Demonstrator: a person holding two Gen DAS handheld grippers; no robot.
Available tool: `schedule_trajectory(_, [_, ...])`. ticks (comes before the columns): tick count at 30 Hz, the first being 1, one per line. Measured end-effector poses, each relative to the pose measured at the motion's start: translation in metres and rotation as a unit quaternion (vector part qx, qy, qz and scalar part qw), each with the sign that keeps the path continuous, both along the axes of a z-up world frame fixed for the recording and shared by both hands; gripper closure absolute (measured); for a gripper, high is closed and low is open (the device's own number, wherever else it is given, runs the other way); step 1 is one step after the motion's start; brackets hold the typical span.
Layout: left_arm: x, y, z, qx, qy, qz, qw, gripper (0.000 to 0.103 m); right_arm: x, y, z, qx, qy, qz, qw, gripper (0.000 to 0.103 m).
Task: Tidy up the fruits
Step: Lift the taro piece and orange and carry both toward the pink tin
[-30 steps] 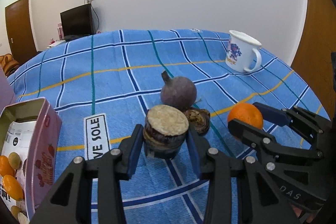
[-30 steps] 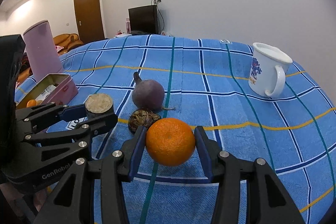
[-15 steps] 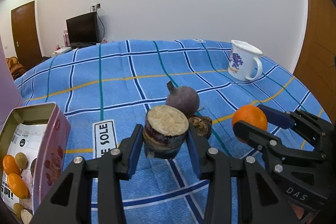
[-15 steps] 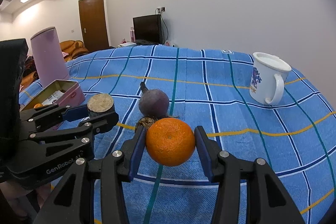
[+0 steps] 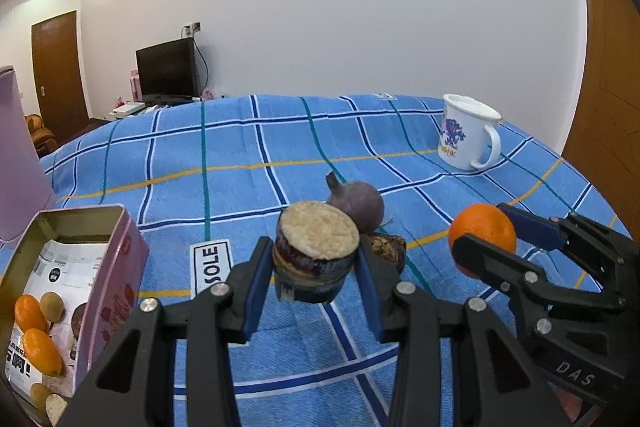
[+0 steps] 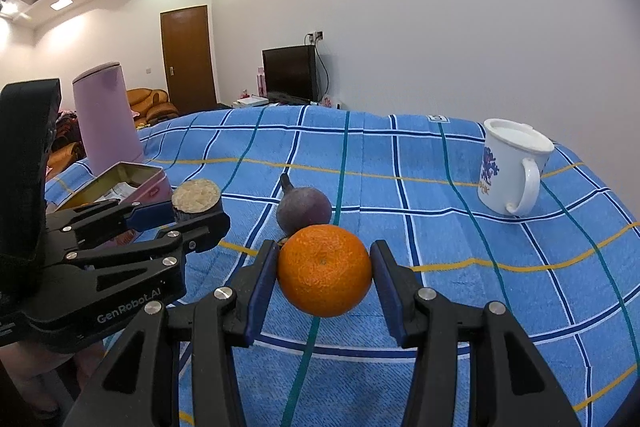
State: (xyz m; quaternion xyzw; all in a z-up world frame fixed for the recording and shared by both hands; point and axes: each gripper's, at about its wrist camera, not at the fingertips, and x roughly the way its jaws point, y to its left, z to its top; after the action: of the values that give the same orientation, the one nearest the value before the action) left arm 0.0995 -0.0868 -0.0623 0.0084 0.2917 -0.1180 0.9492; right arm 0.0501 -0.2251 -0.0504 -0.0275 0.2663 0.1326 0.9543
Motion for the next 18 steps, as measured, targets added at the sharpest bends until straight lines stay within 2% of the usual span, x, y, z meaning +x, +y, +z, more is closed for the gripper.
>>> schedule_trajectory(18, [-0.011, 0.003, 0.006, -0.004, -0.034, 0.013, 0.9993, 0.061, -0.011, -0.002, 0.005, 0.005, -0.034, 0.011, 0.999, 0.054])
